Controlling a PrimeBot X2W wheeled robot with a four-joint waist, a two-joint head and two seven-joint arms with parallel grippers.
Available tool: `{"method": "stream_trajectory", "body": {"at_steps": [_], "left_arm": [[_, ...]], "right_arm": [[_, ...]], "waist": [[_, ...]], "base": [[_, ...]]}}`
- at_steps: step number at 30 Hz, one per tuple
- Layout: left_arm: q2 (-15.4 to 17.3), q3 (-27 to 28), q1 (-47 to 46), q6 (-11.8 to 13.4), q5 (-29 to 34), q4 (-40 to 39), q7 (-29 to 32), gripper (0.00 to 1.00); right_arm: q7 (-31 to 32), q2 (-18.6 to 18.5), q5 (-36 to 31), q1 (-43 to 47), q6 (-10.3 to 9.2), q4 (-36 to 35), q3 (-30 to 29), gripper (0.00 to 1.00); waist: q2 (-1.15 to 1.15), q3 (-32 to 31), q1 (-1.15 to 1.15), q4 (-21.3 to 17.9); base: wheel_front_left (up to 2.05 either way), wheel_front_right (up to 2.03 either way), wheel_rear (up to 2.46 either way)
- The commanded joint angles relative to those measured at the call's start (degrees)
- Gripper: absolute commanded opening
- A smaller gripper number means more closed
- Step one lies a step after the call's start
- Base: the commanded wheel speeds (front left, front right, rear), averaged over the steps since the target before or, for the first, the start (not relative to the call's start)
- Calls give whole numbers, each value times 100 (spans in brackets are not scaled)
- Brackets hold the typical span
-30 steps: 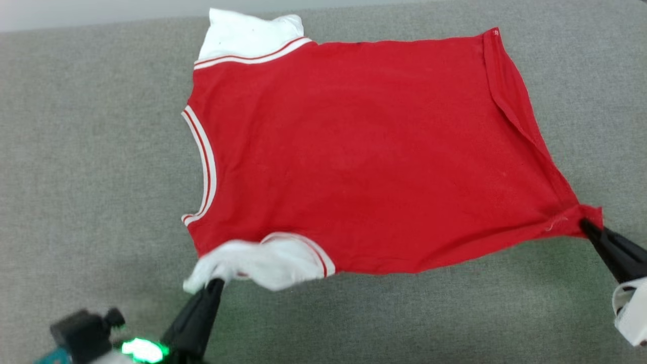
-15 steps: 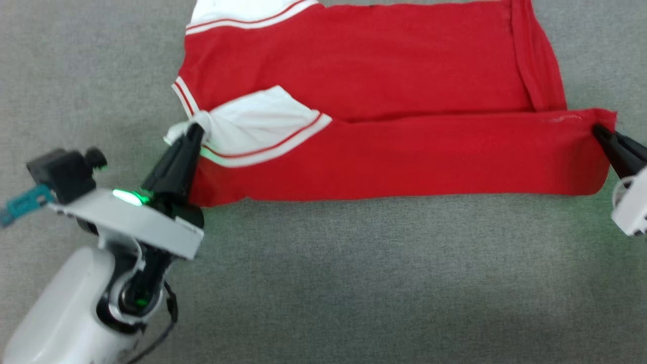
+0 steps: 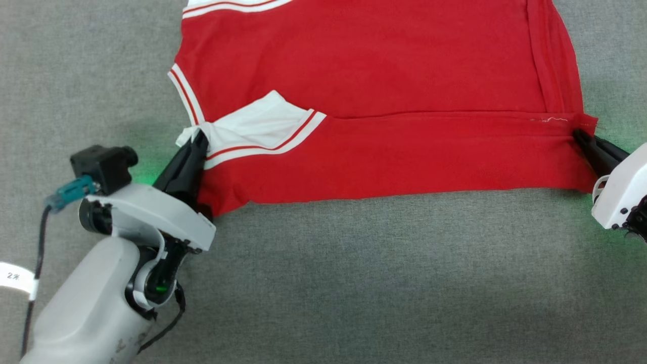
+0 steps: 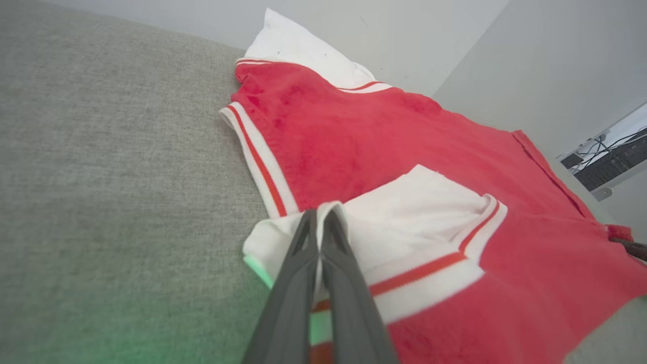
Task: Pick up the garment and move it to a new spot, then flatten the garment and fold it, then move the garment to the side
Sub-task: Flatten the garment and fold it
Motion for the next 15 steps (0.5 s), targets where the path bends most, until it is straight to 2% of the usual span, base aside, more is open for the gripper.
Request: {"method": "stream_trajectory", "body": {"at_steps": [1, 3, 4, 5, 6, 7, 8, 9, 15], "left_arm": [[17, -83, -87, 55, 126, 185, 35, 0], [27, -180, -122, 77, 189, 357, 142, 0], [32, -223, -141, 72, 228, 425, 177, 8], [30, -246, -159, 91, 257, 481, 192, 25], [26, -264, -180, 92, 274, 537, 202, 52], [43, -293, -205, 90, 306, 575, 225, 93], [57, -297, -236, 98, 323, 592, 218, 100], [77, -296, -256, 106, 321, 589, 241, 100], [352, -267, -316, 176, 286, 300, 573, 100]], "right_arm": [[-56, -2, 23, -81, -6, 85, 41, 0], [-115, 9, 50, -100, -6, 142, 98, 0], [-131, 19, 60, -121, -6, 179, 128, 0], [-173, 27, 63, -139, -6, 201, 159, 0], [-204, 30, 67, -149, -6, 227, 182, 5], [-244, 33, 62, -155, -6, 255, 205, 33], [-298, 29, 39, -160, -6, 275, 220, 68], [-343, 32, 27, -162, -6, 295, 230, 100], [-487, 30, 4, -80, -6, 294, 192, 100]], "waist": [[0, -4, 0, 5], [0, -29, 0, 3], [0, -51, 0, 1], [0, -81, 0, -2], [0, -111, 0, -3], [0, -146, 0, -4], [0, -177, 0, -3], [0, -213, 0, -4], [0, -375, 0, 17]], "base": [[0, 0, 0], [0, 0, 0], [0, 0, 0], [0, 0, 0], [0, 0, 0], [0, 0, 0], [0, 0, 0], [0, 0, 0], [0, 0, 0]]}}
